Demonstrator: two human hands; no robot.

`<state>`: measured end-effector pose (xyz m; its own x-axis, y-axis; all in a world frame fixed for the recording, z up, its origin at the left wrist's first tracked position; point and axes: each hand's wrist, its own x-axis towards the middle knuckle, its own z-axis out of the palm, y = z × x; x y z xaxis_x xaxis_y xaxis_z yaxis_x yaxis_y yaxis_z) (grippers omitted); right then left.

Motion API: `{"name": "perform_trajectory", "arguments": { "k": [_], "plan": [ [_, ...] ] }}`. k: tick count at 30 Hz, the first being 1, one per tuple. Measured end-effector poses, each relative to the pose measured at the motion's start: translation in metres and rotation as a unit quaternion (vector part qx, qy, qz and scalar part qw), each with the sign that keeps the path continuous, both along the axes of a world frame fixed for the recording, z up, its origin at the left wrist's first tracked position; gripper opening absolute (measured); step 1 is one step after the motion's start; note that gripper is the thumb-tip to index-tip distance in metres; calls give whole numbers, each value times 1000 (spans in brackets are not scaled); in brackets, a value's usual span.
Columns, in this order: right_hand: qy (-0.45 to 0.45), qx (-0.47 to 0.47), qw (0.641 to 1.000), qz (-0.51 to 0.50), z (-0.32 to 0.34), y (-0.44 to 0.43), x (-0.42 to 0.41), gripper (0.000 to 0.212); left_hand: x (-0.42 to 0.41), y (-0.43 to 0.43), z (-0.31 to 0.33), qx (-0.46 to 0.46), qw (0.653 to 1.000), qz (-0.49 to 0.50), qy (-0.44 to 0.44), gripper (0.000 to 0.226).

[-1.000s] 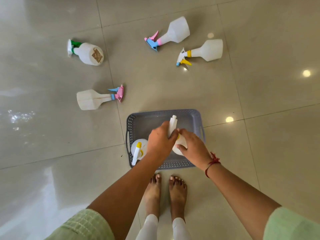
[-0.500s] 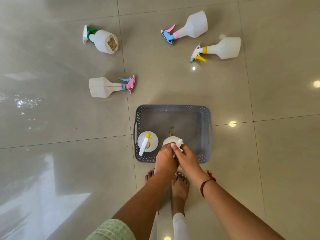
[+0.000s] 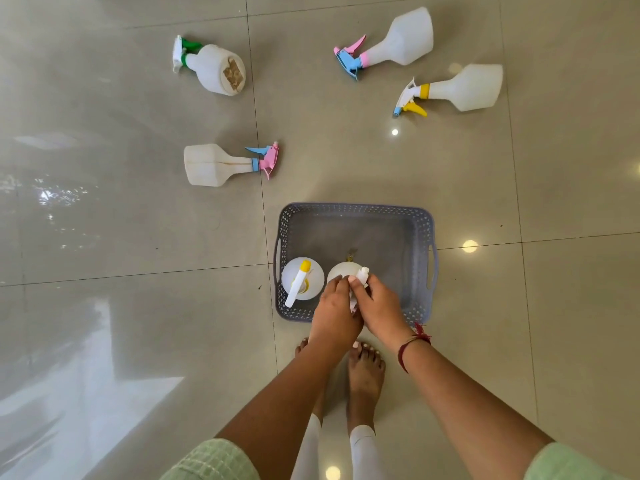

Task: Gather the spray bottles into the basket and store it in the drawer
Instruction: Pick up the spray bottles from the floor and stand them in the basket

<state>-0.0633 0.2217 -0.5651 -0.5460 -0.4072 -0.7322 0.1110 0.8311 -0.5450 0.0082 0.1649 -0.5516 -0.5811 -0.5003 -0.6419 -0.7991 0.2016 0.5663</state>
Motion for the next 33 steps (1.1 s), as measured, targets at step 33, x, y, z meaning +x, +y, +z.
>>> {"name": "perform_trajectory", "arguments": {
  "k": [33],
  "plan": [
    [78,135,982,104,6,-6,4,70,48,-52,6,-114,966,-41,-228,55]
  ]
}}
